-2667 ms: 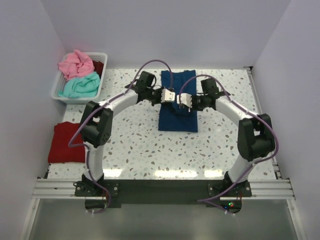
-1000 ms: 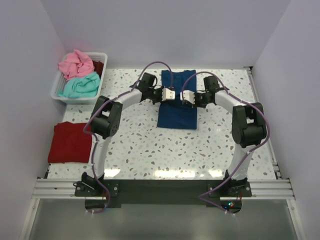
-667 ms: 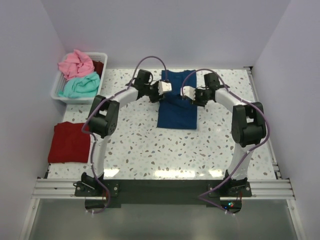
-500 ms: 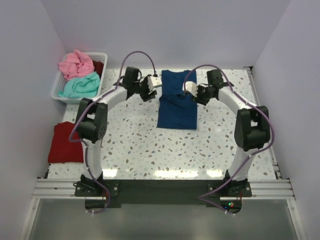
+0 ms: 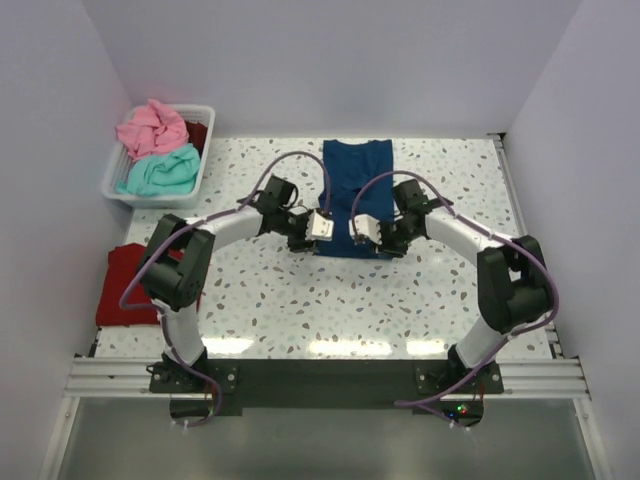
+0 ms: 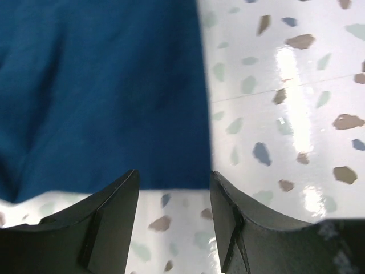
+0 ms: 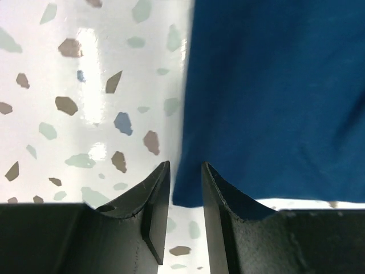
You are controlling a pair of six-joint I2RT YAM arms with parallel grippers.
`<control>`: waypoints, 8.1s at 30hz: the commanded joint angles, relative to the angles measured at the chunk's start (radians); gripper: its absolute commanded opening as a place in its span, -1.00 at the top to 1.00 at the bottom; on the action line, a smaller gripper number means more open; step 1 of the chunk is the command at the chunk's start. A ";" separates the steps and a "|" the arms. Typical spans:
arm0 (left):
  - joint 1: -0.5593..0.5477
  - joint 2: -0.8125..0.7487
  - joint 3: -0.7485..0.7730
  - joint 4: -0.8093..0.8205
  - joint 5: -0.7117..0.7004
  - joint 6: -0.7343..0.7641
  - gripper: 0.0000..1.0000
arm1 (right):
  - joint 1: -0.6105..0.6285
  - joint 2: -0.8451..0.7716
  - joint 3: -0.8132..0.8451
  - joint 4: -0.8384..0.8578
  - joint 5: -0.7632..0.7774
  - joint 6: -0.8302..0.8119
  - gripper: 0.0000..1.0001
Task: Fold and stack the t-shirts
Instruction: Fold the tshirt
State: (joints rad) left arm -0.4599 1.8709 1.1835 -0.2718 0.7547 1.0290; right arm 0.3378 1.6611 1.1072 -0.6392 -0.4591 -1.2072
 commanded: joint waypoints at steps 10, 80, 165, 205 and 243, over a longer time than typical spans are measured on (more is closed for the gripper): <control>-0.079 0.082 0.044 -0.056 -0.057 0.232 0.06 | 0.003 0.081 -0.066 0.075 0.056 -0.120 0.35; 0.053 0.286 0.504 -0.313 0.112 -0.339 1.00 | -0.109 0.310 0.350 -0.254 0.092 -0.017 1.00; -0.332 -0.084 0.041 -0.061 -0.169 -0.141 1.00 | 0.046 0.630 0.586 -0.593 -0.457 0.308 0.84; -0.324 -0.133 -0.027 0.132 -0.167 0.081 1.00 | 0.006 0.697 0.747 -0.886 -0.379 0.147 0.85; -0.312 -0.018 -0.241 0.560 -0.316 0.250 0.65 | 0.009 0.784 0.813 -0.860 -0.372 0.239 0.69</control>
State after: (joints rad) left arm -0.7773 1.8473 0.9813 0.1852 0.4675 1.2106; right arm 0.3420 2.4413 1.8858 -1.3758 -0.8639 -0.9718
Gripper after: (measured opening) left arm 0.164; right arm 0.137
